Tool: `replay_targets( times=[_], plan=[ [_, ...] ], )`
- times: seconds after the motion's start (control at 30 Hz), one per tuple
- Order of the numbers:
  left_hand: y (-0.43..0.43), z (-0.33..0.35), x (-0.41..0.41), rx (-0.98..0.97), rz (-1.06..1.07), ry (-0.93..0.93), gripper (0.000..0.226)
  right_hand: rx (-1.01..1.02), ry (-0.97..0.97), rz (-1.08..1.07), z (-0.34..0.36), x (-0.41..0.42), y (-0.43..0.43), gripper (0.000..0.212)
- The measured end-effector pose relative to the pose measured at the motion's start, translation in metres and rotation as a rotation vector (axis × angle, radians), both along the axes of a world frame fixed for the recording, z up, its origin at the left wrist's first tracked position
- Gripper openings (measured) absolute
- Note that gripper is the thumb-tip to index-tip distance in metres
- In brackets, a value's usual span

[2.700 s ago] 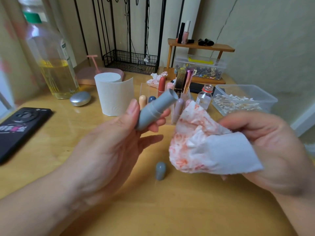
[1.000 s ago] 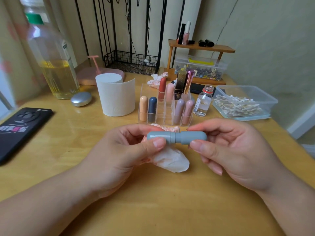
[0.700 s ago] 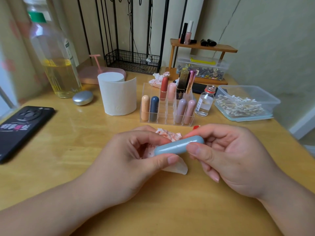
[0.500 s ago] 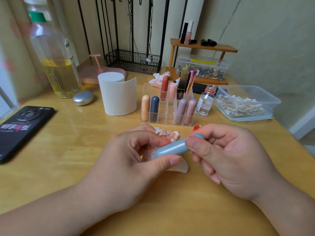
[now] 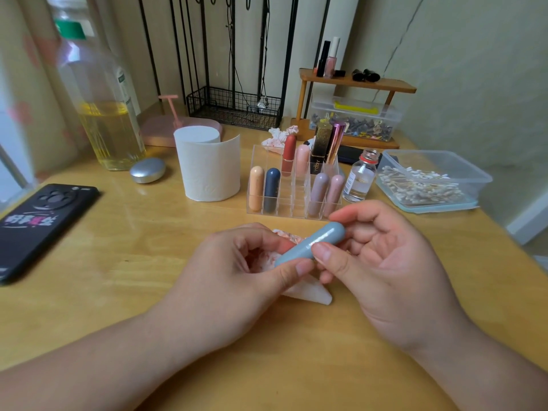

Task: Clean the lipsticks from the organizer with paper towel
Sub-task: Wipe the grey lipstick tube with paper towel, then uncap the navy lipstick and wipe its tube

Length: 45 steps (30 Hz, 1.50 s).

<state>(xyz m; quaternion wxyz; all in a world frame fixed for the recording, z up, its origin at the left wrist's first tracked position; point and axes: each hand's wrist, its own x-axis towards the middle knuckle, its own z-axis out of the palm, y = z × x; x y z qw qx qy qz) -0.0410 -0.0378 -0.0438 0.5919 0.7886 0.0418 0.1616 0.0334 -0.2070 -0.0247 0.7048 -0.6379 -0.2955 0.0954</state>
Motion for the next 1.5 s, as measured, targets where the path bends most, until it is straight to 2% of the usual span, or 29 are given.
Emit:
replay_targets(
  times=[0.13,0.27,0.4,0.5,0.77,0.93,1.03,1.13,1.3,1.4,1.5],
  plan=[
    [0.010,-0.003,0.005,-0.159,-0.033,0.060,0.035,0.023,-0.042,-0.008,0.002,0.006,-0.003,0.034],
    [0.018,-0.001,0.009,-0.201,-0.032,0.091,0.029,0.005,-0.125,-0.093,0.005,0.009,-0.003,0.030],
    [0.024,0.000,0.014,-0.014,0.096,0.104,0.022,-0.061,-0.205,-0.112,0.012,0.007,0.003,0.034],
    [0.031,-0.001,0.017,0.103,0.104,0.125,0.025,-0.182,-0.287,-0.128,0.022,0.015,0.006,0.036],
    [0.035,-0.002,0.020,0.125,0.016,0.147,0.038,-0.547,-0.569,-0.193,0.059,0.063,0.029,0.036],
    [0.038,-0.004,0.023,0.048,0.035,0.122,0.044,-0.728,-0.625,-0.237,0.049,0.093,0.040,0.030],
    [0.038,-0.005,0.024,0.060,0.051,0.122,0.045,-0.745,-0.583,-0.239,0.040,0.098,0.043,0.030],
    [0.037,-0.006,0.025,0.078,0.059,0.113,0.045,-0.801,-0.639,-0.274,0.032,0.099,0.044,0.027],
    [0.038,-0.005,0.023,0.133,0.054,0.126,0.044,-0.926,-0.621,-0.288,0.025,0.100,0.049,0.024],
    [0.037,-0.004,0.022,0.210,0.079,0.132,0.032,-0.955,-0.746,-0.285,0.031,0.097,0.051,0.027],
    [0.037,-0.003,0.021,0.291,0.136,0.138,0.017,-0.841,-0.807,-0.290,0.037,0.091,0.054,0.038]
  ],
)
